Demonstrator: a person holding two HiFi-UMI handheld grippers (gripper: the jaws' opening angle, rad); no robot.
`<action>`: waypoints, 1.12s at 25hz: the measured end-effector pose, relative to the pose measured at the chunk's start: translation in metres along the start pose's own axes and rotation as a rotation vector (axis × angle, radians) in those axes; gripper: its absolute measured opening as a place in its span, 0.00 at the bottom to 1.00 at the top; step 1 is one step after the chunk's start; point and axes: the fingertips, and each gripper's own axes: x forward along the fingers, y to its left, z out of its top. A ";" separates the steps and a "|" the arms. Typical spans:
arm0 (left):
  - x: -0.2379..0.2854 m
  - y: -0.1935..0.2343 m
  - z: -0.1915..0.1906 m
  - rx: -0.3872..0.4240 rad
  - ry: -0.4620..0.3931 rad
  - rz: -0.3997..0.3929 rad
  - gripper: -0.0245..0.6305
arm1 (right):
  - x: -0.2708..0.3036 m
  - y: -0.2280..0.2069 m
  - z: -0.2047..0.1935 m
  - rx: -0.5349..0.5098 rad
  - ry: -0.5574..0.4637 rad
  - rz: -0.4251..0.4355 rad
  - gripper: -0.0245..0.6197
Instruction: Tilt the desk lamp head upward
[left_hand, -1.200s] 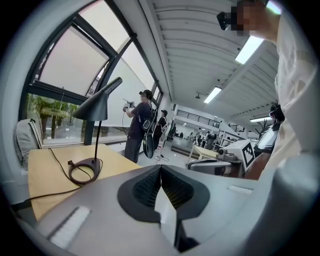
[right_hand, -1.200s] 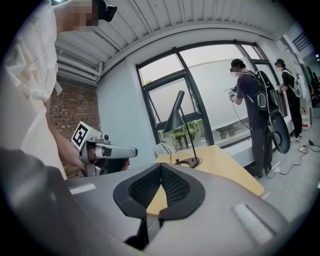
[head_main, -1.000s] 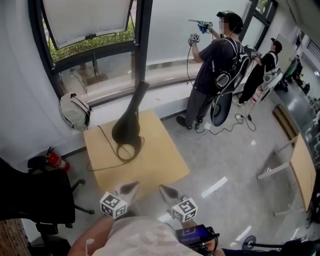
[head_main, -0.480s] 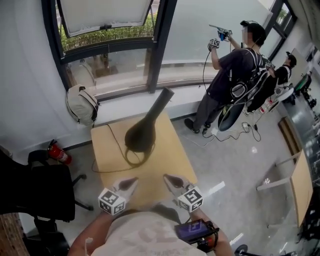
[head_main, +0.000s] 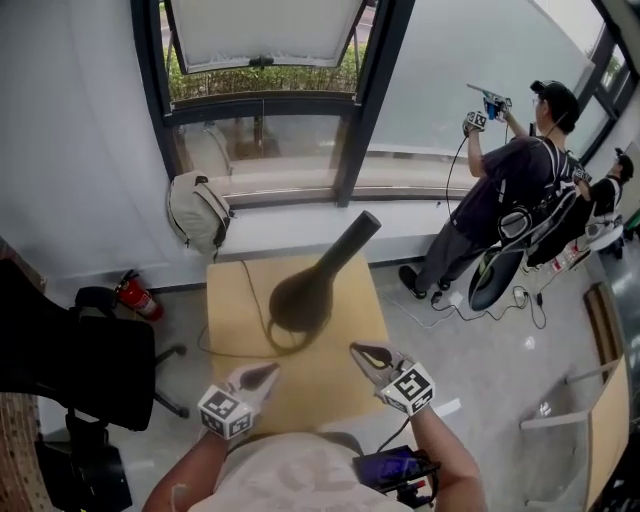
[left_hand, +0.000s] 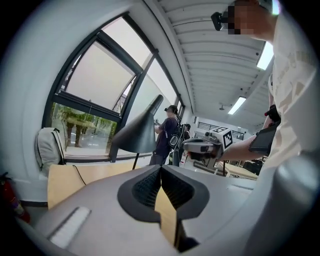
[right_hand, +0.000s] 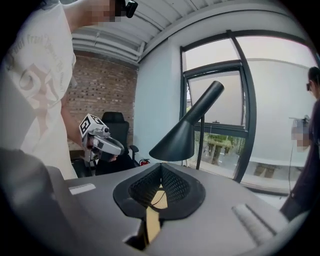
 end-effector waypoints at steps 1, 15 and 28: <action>0.003 0.001 0.001 -0.001 -0.005 0.011 0.04 | -0.001 -0.008 0.006 -0.033 0.002 0.023 0.06; 0.031 -0.003 0.035 0.001 -0.084 0.104 0.04 | -0.017 -0.064 0.158 -0.678 0.022 0.338 0.06; 0.038 0.019 0.030 0.028 -0.050 0.196 0.14 | 0.017 -0.117 0.204 -1.088 0.360 0.337 0.33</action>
